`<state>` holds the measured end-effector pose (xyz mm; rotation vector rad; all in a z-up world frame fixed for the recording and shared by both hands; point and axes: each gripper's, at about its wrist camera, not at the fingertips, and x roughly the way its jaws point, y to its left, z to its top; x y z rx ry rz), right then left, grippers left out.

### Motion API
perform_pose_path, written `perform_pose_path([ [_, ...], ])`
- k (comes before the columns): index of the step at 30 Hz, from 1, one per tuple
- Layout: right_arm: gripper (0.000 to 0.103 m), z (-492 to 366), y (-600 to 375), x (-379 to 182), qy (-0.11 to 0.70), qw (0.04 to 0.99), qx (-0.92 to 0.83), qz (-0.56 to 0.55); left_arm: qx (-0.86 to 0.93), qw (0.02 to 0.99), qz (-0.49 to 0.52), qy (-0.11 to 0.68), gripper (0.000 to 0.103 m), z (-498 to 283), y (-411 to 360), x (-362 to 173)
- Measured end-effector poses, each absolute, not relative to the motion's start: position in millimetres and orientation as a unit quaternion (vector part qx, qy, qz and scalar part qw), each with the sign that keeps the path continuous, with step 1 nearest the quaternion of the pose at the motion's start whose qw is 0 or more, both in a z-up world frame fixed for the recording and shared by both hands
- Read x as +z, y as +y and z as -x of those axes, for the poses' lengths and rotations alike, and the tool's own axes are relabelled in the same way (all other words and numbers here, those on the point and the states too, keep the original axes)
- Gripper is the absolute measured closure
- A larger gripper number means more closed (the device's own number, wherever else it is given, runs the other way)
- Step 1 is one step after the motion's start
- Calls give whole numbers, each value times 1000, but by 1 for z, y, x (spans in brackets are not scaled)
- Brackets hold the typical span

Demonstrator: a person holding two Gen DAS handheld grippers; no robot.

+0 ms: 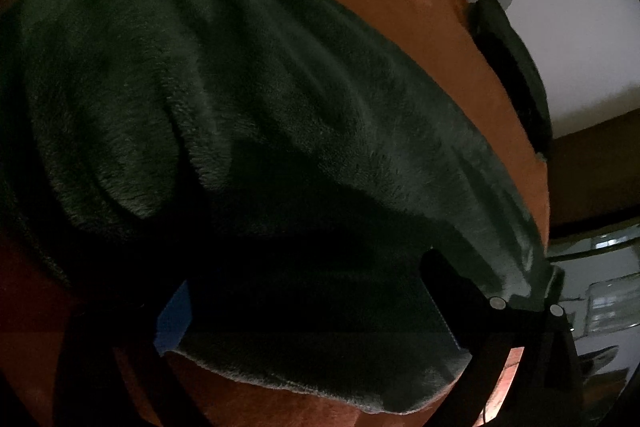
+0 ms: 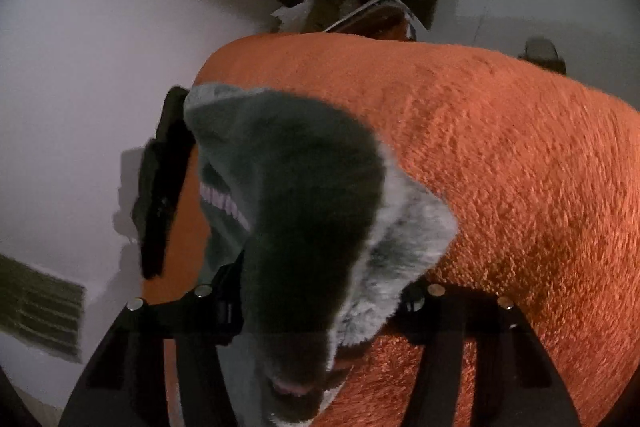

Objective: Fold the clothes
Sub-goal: 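Grasp the striped cuff with the right tool and lift it, then lay the cuff along the folded sweatshirt and open the right tool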

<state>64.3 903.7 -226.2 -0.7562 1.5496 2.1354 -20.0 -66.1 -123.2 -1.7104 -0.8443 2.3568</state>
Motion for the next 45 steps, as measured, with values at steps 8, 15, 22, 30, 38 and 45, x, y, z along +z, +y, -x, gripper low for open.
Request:
perform_pose_path([
  [8,77,-39,862,-161,358,238,846,315,808,6,520,-279,1,12,-73,-98],
  [15,77,9,670,-103,109,127,929,330,815,1,524,-247,1,6,-82,-83],
  [22,77,56,465,-60,-123,-18,939,322,814,-4,530,-239,1,0,-92,-73],
  [30,38,24,291,-159,-337,-175,827,414,775,-5,539,-328,1,-17,-124,-88],
  [38,32,-8,337,-89,-213,-268,848,403,788,56,535,-300,1,1,-91,-66],
  [45,49,41,458,-108,61,-201,846,489,765,190,566,-242,1,63,17,-48],
])
